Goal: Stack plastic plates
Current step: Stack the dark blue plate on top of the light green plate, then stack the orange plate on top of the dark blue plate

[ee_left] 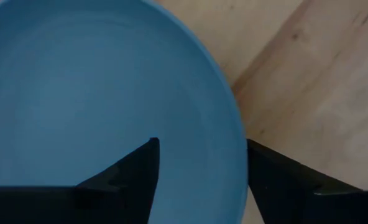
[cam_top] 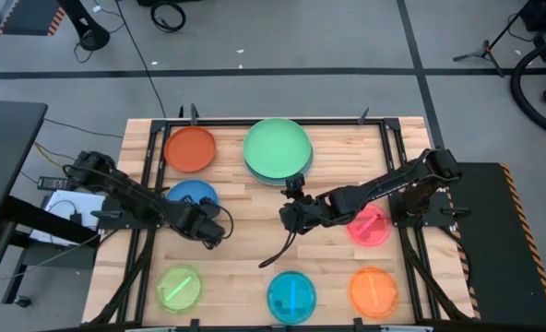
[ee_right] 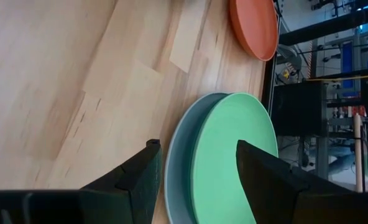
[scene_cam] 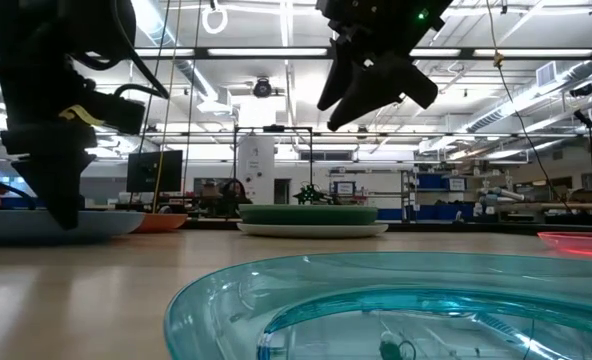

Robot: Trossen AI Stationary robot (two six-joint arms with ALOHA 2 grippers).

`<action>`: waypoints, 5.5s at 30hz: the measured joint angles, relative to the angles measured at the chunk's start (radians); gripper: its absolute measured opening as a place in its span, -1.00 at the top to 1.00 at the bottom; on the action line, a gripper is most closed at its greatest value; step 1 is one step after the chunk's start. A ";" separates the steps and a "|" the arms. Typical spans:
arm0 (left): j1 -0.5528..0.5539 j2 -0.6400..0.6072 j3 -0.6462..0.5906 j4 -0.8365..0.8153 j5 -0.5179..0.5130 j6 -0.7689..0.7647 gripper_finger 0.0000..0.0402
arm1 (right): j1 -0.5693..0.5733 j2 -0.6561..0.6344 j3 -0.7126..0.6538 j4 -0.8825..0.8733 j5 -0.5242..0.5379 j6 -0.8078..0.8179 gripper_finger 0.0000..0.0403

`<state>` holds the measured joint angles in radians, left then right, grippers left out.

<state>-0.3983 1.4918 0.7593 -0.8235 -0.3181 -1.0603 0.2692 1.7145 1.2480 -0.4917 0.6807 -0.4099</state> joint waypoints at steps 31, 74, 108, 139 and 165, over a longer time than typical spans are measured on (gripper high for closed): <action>-0.044 0.084 0.001 0.020 0.068 -0.044 0.55 | 0.105 -0.006 0.005 -0.113 0.034 0.122 -0.05; 0.534 0.400 0.664 0.213 0.026 1.388 0.92 | 0.368 -0.245 -0.128 -0.508 0.059 0.868 -0.04; 0.650 0.567 0.725 0.316 0.140 1.500 0.86 | 0.167 -0.315 -0.128 -0.596 0.163 0.797 -0.04; 0.869 0.194 0.448 -0.069 0.113 1.112 -0.13 | 0.137 -0.315 -0.127 -0.564 0.135 0.799 -0.04; 1.011 0.223 0.204 0.090 0.016 0.908 0.14 | 0.023 -0.315 -0.127 -0.438 0.050 0.661 -0.04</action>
<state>0.6128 1.7144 0.9632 -0.7340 -0.3017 -0.1524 0.2919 1.3991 1.1206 -0.9301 0.7305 0.2508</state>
